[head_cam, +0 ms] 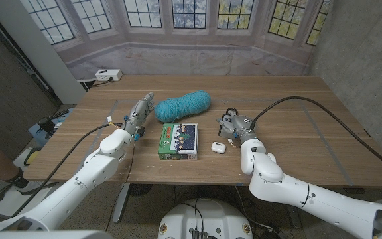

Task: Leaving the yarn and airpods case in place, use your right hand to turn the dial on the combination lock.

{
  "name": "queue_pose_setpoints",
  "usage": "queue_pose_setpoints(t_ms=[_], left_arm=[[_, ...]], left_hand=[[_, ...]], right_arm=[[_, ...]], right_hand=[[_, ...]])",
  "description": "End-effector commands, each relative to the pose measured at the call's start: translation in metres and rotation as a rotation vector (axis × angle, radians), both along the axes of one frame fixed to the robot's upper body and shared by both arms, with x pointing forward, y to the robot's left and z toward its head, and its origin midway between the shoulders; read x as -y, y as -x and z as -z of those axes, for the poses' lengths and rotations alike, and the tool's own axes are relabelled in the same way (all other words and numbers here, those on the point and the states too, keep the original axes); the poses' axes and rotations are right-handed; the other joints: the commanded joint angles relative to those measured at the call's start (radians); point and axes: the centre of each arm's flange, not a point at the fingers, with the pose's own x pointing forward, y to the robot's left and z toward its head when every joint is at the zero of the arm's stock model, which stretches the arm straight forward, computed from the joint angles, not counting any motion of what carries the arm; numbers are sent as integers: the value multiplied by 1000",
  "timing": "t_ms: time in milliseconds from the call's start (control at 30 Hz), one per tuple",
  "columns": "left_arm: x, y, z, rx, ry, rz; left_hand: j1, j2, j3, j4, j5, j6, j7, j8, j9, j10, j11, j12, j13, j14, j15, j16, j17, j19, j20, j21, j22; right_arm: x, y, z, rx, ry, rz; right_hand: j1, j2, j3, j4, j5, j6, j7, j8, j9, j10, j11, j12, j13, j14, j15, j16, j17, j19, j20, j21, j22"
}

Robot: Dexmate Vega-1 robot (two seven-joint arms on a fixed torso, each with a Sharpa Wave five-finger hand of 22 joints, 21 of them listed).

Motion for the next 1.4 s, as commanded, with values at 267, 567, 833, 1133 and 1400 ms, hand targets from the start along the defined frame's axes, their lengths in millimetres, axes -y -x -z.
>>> queue_pose_setpoints(t_ms=[267, 567, 833, 1133, 1400], left_arm=[[-2, 0, 0, 5, 8, -5], [-2, 1, 3, 0, 7, -7], [-2, 2, 2, 3, 4, -8], [-4, 3, 4, 1, 6, -11], [-3, 5, 5, 2, 8, -11]], left_hand=[[14, -3, 7, -2, -1, -10, -3, 0, 2, 3, 1, 3, 1, 7, 3, 1, 3, 9, -1, -2, 2], [15, -3, 7, -2, -1, -10, -3, 0, 2, 3, 3, 3, 1, 7, 4, 1, 3, 10, -1, -2, 2], [15, -3, 6, -2, -1, -10, -3, 0, 2, 3, 4, 3, 1, 8, 6, 1, 3, 10, -2, -3, 2], [14, -3, 6, 0, -1, -10, -4, 0, 2, 4, 5, 3, 1, 8, 5, 1, 3, 10, -1, -3, 2], [15, -4, 7, -1, -1, -10, -3, 0, 2, 3, 3, 3, 1, 9, 6, 0, 3, 11, -1, -4, 2]], right_arm=[[-4, 3, 6, -8, -14, -11], [-1, 5, 10, -18, -27, -9], [-1, 7, 14, -26, -40, -5], [-1, 10, 15, -20, -41, -5], [-1, 15, 11, -3, -35, -6]], right_hand=[[-2, 1, 8, -3, -2, 4, -3, -6, 3, 15, 0, 2, 5, 8, -1, -7, 2, 12, 0, -3, 0], [-3, 1, 9, -4, -2, 1, -2, -8, 3, 17, 1, 1, 5, 11, -2, -7, 2, 14, 2, -3, 0], [-3, 1, 11, -5, -2, 1, -1, -9, 3, 17, 1, 0, 5, 11, -2, -9, 2, 14, 1, -4, 0], [-3, 2, 12, -6, -2, 2, -2, -9, 3, 18, 0, -1, 6, 11, -3, -10, 2, 14, 0, -4, 0], [-3, 2, 13, -7, -2, 4, 0, -9, 3, 19, 1, -1, 6, 13, -2, -10, 2, 15, 1, -4, 0]])
